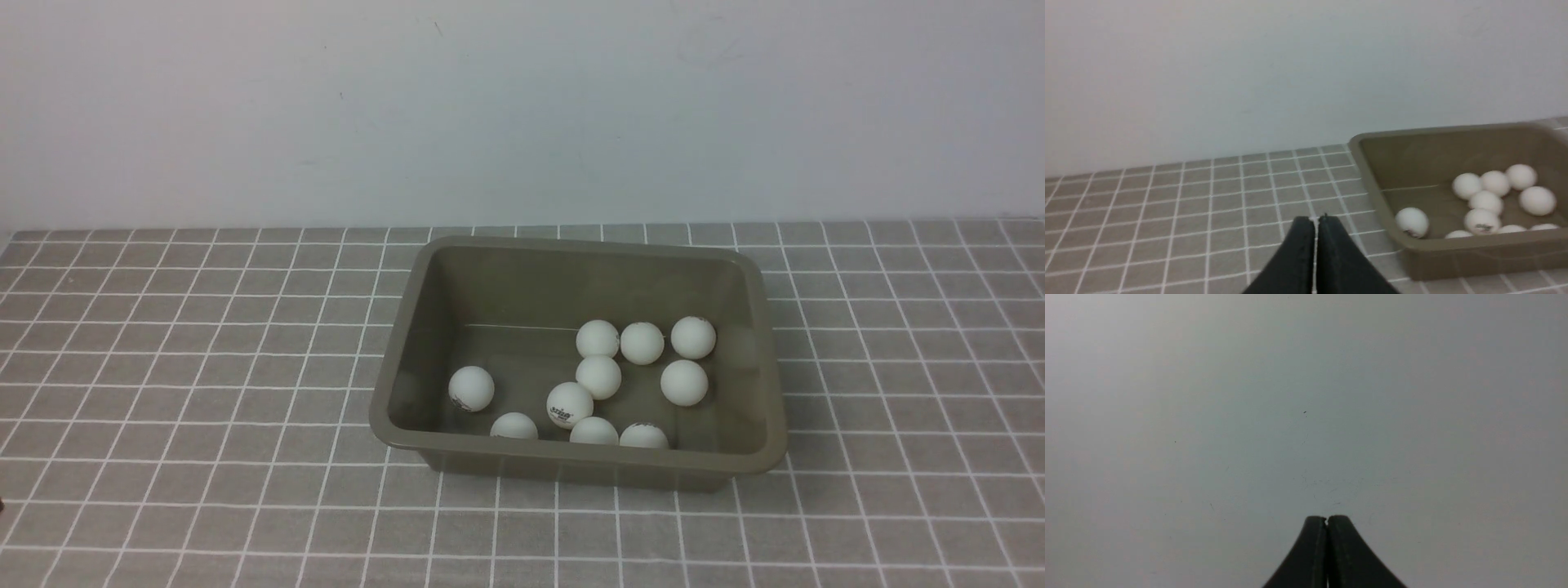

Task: Put the table tennis balls into the box on the grey coffee tablecloth.

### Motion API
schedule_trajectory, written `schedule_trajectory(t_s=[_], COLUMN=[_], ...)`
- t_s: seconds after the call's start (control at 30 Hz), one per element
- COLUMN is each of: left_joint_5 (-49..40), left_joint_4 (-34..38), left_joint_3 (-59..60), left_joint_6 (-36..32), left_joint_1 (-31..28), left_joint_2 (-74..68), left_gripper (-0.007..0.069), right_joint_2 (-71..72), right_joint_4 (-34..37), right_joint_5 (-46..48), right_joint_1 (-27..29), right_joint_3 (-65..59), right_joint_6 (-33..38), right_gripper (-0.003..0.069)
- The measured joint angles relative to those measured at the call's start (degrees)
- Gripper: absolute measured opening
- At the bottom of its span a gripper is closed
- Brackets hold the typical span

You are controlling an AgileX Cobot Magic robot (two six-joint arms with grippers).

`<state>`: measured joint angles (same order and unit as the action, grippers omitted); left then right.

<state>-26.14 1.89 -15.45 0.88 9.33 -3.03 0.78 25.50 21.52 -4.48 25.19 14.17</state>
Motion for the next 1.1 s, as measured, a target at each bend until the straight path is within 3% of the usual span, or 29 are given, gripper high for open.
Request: schedule_trajectory(t_s=[0.23,1.1], left_joint_5=[7.1,4.9], left_joint_4=[0.6,0.9], left_joint_3=[16.6,17.0], left_joint_6=[-0.5,-0.5], left_joint_1=[-6.8,-6.9], left_joint_2=[3.6,3.6], left_gripper=[-0.0005,-0.0005], right_joint_2=[0.0,0.0], right_joint_4=[0.0,0.0], right_joint_5=[0.2,0.6], right_joint_1=[0.0,0.0], right_joint_3=[0.0,0.0], right_joint_6=[0.0,0.0], right_gripper=[-0.001,-0.001])
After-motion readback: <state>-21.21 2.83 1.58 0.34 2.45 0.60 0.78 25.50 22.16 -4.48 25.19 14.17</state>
